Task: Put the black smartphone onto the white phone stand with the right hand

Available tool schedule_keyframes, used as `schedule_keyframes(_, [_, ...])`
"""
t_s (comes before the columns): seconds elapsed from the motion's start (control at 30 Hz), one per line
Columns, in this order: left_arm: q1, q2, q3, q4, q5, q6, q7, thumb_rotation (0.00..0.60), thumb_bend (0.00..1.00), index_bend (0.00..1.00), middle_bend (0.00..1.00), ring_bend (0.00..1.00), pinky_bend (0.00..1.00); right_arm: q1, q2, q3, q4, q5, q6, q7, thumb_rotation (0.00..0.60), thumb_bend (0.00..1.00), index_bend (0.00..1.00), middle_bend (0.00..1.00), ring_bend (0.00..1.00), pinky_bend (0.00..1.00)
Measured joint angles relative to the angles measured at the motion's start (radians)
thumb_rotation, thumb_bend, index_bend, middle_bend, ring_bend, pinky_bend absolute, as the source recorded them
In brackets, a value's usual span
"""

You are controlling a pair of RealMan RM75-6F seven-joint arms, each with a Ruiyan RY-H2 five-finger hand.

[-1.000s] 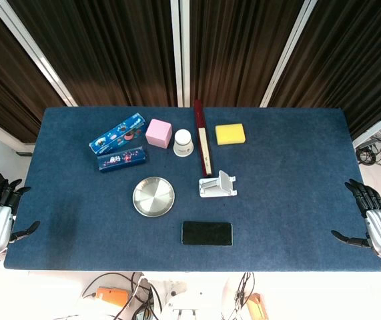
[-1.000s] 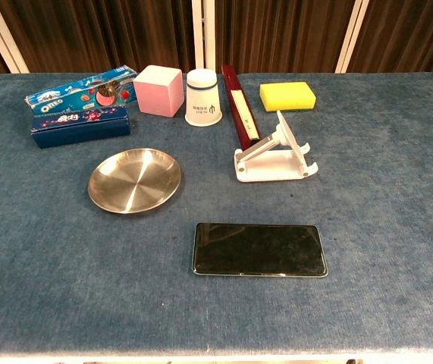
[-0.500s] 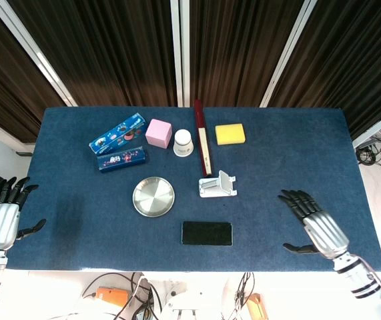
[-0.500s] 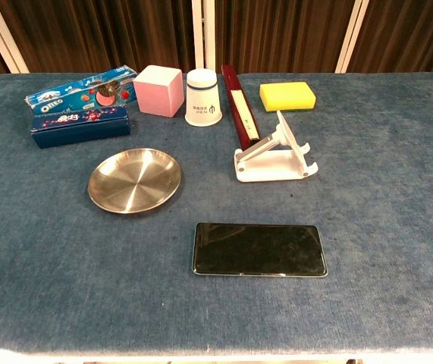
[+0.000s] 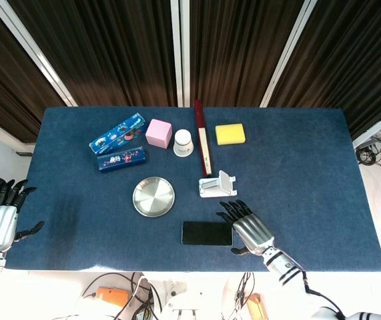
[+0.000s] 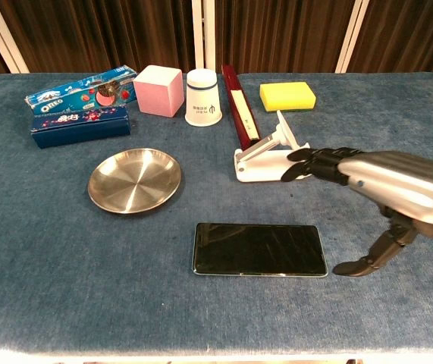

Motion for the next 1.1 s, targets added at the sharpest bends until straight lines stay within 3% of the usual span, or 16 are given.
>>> schedule_keyframes(0.2, [-0.002,-0.011,-0.001,0.03,-0.005,-0.01,-0.025,0.6,0.1,0.21,0.11,0.05,0.0,0.064,-0.142,0.036,0.005,0.226,-0.036,-0.172,0.6,0.22,0.22,0.0,0.0,0.0])
schedule_keyframes(0.5, [-0.004,-0.021,-0.002,0.058,0.001,-0.011,-0.052,0.6,0.1,0.21,0.11,0.05,0.0,0.152,-0.208,0.057,-0.018,0.437,-0.015,-0.322,0.6,0.22,0.24,0.0,0.0,0.0])
schedule_keyframes(0.7, [-0.002,-0.026,-0.001,0.072,-0.003,-0.014,-0.063,0.6,0.1,0.21,0.11,0.05,0.0,0.209,-0.238,0.059,-0.01,0.531,0.01,-0.366,0.6,0.29,0.26,0.0,0.0,0.0])
schedule_keyframes(0.93, [-0.002,-0.026,-0.001,0.075,-0.006,-0.018,-0.064,0.6,0.1,0.21,0.11,0.05,0.0,0.251,-0.259,0.053,0.018,0.566,0.032,-0.366,0.6,0.3,0.27,0.0,0.0,0.0])
schedule_keyframes(1.1, [-0.001,-0.026,-0.001,0.074,-0.01,-0.021,-0.064,0.6,0.1,0.21,0.11,0.05,0.0,0.272,-0.269,0.047,0.043,0.577,0.039,-0.354,0.6,0.41,0.36,0.0,0.0,0.0])
